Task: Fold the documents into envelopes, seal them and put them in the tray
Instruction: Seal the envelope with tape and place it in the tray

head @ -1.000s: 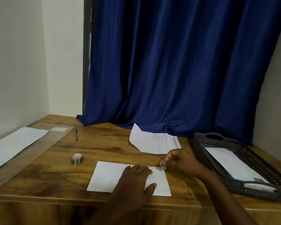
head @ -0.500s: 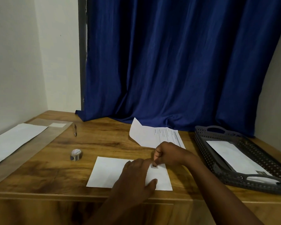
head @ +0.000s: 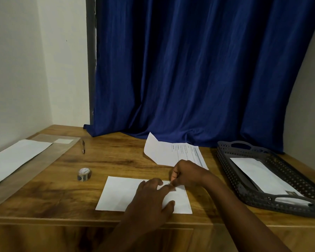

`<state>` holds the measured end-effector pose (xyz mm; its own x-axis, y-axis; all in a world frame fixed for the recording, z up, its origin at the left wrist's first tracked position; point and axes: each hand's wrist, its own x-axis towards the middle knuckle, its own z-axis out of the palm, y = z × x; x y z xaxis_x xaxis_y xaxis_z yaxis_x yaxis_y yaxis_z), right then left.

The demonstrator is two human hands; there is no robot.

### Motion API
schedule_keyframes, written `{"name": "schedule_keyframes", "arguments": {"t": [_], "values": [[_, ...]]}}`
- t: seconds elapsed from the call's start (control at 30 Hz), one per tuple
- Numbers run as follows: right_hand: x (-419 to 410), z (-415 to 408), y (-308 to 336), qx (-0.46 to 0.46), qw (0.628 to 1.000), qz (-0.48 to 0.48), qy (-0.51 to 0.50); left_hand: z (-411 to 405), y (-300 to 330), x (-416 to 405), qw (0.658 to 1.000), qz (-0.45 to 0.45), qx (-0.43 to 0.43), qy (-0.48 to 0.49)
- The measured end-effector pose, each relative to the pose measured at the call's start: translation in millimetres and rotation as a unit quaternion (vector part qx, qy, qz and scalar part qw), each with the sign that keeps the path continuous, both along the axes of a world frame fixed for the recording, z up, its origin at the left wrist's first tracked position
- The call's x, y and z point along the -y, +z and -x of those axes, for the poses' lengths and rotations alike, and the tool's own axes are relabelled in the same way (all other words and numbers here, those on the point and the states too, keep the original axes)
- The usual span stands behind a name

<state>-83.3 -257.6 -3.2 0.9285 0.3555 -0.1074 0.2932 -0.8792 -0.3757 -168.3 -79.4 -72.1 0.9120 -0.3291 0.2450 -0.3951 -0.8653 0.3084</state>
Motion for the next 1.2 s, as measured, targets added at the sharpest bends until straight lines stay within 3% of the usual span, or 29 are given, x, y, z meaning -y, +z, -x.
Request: {"name": "schedule_keyframes", "arguments": {"t": [0.3,0.73,0.8,0.93,1.2], "values": [[4,-3,-9,-0.008,0.999,-0.043,-0.032,6,7,0,1.000,-0.008,-0.010,-0.011],[22,2,-49,0.038,0.950,-0.271,-0.149,8,6,0,1.000,0.020,-0.019,-0.003],[20,4,-49,0.037,0.953,-0.262,-0.148,8,6,0,1.000,0.019,-0.016,-0.007],[12,4,-54,0.086,0.973,-0.156,-0.145,10,7,0,1.000,0.021,-0.014,-0.008],[4,4,-60,0.109,0.956,-0.196,-0.191,8,3,-1,1.000,0.019,0.002,-0.019]]}}
